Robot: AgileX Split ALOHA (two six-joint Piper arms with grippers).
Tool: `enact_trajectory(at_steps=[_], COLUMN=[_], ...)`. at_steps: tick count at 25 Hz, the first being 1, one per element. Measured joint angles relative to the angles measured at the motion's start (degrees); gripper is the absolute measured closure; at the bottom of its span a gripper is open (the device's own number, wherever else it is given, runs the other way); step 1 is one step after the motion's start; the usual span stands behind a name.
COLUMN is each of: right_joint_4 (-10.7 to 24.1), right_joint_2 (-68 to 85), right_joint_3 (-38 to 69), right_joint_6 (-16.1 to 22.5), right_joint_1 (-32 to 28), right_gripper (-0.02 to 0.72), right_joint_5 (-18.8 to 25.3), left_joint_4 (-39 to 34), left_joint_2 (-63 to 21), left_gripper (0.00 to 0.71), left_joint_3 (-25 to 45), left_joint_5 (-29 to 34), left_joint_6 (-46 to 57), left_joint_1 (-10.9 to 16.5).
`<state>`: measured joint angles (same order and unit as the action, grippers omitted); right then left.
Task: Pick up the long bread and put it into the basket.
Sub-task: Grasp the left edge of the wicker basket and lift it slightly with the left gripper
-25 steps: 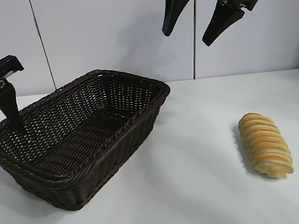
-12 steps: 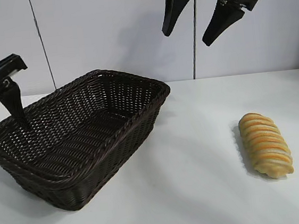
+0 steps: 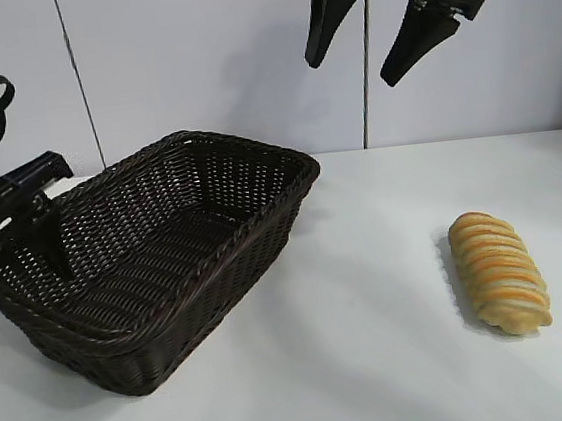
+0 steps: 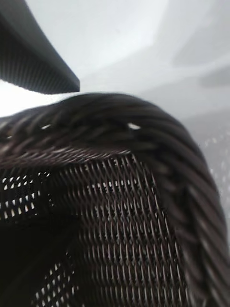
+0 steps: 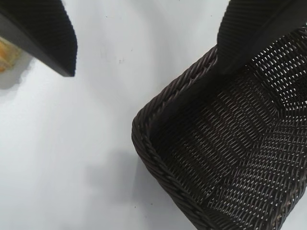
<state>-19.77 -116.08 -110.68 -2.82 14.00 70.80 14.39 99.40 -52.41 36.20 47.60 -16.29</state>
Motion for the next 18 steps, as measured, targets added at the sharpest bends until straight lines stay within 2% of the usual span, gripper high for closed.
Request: enact_trajectory(at_steps=[3, 8, 18], right_joint_4=[0.0, 0.0, 0.0], right_joint_2=[0.0, 0.0, 0.0], right_joint_3=[0.0, 0.0, 0.0], right_joint_6=[0.0, 0.0, 0.0], right_joint_1=[0.0, 0.0, 0.0], right_gripper=[0.125, 0.125, 0.125], right_joint_5=[0.0, -0.1, -0.1], left_joint_4=[0.0, 0.0, 0.3], left_joint_2=[0.2, 0.2, 0.2], left_gripper=[0.227, 0.373, 0.592], left_joint_3=[0.4, 0.4, 0.4], left_joint_5=[-0.5, -0.5, -1.2], left_joint_6=[0.0, 0.0, 0.4], left_joint_1=[0.0, 0.0, 0.0])
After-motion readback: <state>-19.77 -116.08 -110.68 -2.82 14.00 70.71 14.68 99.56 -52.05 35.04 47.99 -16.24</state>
